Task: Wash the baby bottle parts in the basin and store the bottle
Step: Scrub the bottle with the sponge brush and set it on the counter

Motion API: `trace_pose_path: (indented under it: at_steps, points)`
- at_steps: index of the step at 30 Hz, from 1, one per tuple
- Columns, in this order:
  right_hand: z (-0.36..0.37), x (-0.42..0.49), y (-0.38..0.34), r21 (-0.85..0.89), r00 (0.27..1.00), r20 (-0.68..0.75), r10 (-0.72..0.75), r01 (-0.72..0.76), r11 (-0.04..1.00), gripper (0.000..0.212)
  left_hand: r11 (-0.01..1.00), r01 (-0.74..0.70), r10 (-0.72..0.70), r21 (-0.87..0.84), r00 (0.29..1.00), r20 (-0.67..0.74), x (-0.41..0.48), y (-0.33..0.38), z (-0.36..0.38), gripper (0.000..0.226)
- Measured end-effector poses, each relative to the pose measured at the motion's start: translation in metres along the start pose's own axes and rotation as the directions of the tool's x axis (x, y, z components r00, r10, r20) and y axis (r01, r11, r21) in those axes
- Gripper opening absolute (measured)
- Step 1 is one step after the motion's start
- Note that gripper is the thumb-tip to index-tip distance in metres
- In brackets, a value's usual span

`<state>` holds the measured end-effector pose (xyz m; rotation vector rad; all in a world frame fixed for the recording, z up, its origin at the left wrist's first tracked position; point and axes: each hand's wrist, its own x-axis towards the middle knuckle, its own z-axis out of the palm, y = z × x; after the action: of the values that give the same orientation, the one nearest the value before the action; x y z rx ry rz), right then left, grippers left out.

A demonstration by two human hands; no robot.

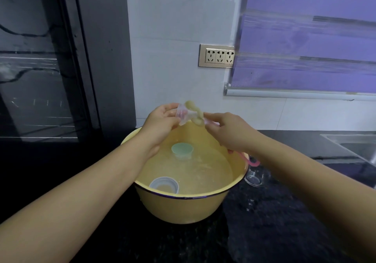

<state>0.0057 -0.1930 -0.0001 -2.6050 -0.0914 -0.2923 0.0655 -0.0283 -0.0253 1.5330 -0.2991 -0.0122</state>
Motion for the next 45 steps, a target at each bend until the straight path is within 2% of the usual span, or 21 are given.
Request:
trace_pose_path:
  at_steps: [4, 7, 10, 12, 15, 20, 24, 27, 30, 33, 36, 38, 41, 43, 45]
  points:
    - [0.001, -0.006, -0.005, -0.045, 0.993, -0.077, -0.090, 0.087, 0.995, 0.045, 0.994, 0.065, -0.061, -0.092, 0.997, 0.043, -0.002, 0.002, 0.000, 0.030]
    - [0.001, -0.012, -0.006, -0.270, 0.970, -0.107, -0.216, 0.180, 0.946, 0.049, 0.949, 0.143, -0.132, -0.281, 0.989, 0.059, -0.005, 0.009, -0.001, 0.029]
    - [-0.003, -0.015, -0.004, -0.397, 0.954, -0.118, -0.276, 0.210, 0.893, 0.051, 0.868, 0.219, -0.214, -0.446, 0.975, 0.064, -0.006, 0.014, -0.004, 0.012]
    - [-0.010, -0.017, -0.003, -0.416, 0.945, -0.162, -0.283, 0.195, 0.888, 0.049, 0.883, 0.222, -0.213, -0.414, 0.975, 0.069, -0.006, 0.012, -0.003, 0.012]
    - [-0.013, -0.022, -0.007, -0.352, 0.925, -0.230, -0.304, 0.212, 0.912, 0.050, 0.905, 0.194, -0.172, -0.378, 0.981, 0.093, -0.007, 0.010, -0.001, 0.016]
    - [0.010, -0.037, -0.023, -0.307, 0.956, -0.085, -0.280, 0.242, 0.920, 0.051, 0.916, 0.120, -0.120, -0.383, 0.992, 0.023, -0.007, 0.009, 0.001, 0.021]
    - [0.025, -0.023, -0.033, -0.360, 0.966, -0.094, -0.239, 0.191, 0.913, 0.056, 0.940, 0.023, -0.032, -0.340, 0.999, -0.020, -0.010, 0.010, 0.002, 0.018]
    - [0.025, -0.006, -0.042, -0.334, 0.979, -0.106, -0.173, 0.129, 0.934, 0.056, 0.968, -0.026, 0.014, -0.249, 0.999, -0.049, -0.011, 0.009, 0.002, 0.015]
    - [0.015, 0.004, -0.053, -0.245, 0.982, -0.122, -0.145, 0.112, 0.963, 0.045, 0.987, -0.032, 0.030, -0.160, 0.999, -0.015, -0.013, 0.008, 0.008, 0.013]
    - [0.005, 0.010, -0.064, -0.089, 0.994, -0.080, -0.075, 0.068, 0.994, 0.042, 0.969, -0.044, 0.024, -0.244, 0.996, -0.084, -0.011, 0.010, 0.007, 0.021]
    - [0.006, 0.012, -0.065, -0.009, 0.998, -0.059, 0.007, -0.008, 1.000, 0.042, 0.939, -0.031, -0.015, -0.343, 0.991, -0.132, -0.009, 0.012, 0.003, 0.015]
    - [0.011, 0.010, -0.058, 0.126, 0.996, -0.051, 0.078, -0.071, 0.989, 0.043, 0.922, -0.021, -0.035, -0.386, 0.990, -0.138, -0.009, 0.013, 0.002, 0.014]
    - [0.013, 0.004, -0.048, 0.326, 0.990, -0.010, 0.137, -0.127, 0.937, 0.042, 0.901, -0.029, -0.048, -0.433, 0.985, -0.167, -0.007, 0.012, 0.001, 0.017]
    - [0.012, -0.003, -0.045, 0.494, 0.986, 0.069, 0.155, -0.169, 0.853, 0.036, 0.892, -0.036, -0.088, -0.450, 0.964, -0.252, -0.004, 0.011, -0.001, 0.023]
    - [0.010, -0.014, -0.044, 0.628, 0.978, 0.150, 0.147, -0.209, 0.749, 0.027, 0.903, -0.049, -0.100, -0.426, 0.942, -0.321, -0.001, 0.010, -0.003, 0.017]
